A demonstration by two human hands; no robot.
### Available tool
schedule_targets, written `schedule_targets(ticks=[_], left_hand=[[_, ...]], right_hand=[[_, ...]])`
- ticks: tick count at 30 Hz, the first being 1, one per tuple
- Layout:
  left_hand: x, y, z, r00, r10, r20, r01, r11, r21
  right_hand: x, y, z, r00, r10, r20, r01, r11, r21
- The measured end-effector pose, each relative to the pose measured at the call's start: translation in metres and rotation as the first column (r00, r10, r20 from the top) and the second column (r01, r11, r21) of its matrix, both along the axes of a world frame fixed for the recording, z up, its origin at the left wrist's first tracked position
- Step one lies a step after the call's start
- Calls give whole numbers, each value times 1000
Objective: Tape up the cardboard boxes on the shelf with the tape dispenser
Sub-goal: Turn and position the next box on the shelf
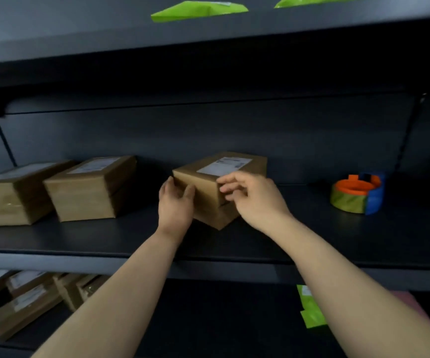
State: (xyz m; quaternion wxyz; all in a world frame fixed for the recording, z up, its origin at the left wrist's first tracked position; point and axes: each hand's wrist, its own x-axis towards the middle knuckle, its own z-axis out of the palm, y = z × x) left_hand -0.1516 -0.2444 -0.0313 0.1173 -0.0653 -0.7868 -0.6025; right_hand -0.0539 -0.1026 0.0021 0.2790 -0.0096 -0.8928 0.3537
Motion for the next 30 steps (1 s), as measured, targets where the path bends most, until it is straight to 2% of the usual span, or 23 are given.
schedule_targets(ticks=[1, 3, 4, 5, 8, 10, 12, 15, 19, 21, 24, 26, 30], left_hand=[[1, 5, -1, 999, 44, -11, -44, 999, -21], [4, 16, -1, 995, 102, 16, -102, 995, 2], [5, 19, -2, 993, 110, 34, -111, 994, 24], [6, 22, -3, 993, 108, 46, -110, 993, 45], [8, 26, -4, 994, 47, 99, -63, 985, 164], [9, 27, -5, 989, -18, 146, -14, 977, 212], [9, 28, -7, 988, -49, 147, 25, 987, 159], [11, 29, -10, 991, -59, 118, 50, 996, 74], [9, 24, -8, 985, -40, 166, 0, 973, 232], [10, 22, -7, 988, -4, 151, -40, 958, 283], [14, 23, -5, 995, -11, 100, -17, 960, 280], [15, 26, -3, 996, -40, 74, 16, 953, 302], [12, 28, -1, 998, -58, -13, 59, 943, 327]], right_hand=[[0, 10, 0, 999, -38, -36, 35, 995, -89], [-3, 37, -2, 956, -249, -152, 221, 958, -182], [-5, 51, -6, 934, -328, -140, 290, 928, -234], [-7, 63, -9, 932, -357, -62, 327, 903, -279], [-20, 80, -16, 937, -252, 242, 324, 886, -331], [-28, 81, -14, 926, -165, 338, 294, 879, -376], [-38, 80, -10, 930, -104, 353, 269, 845, -461], [-47, 83, -6, 946, -75, 314, 245, 801, -547], [-36, 86, -13, 941, -191, 280, 318, 783, -534], [-28, 88, -20, 937, -151, 315, 299, 812, -501], [-14, 88, -26, 929, -63, 364, 219, 888, -405], [-8, 89, -29, 951, -96, 295, 212, 895, -391], [0, 92, -34, 987, -146, 66, 159, 857, -490]])
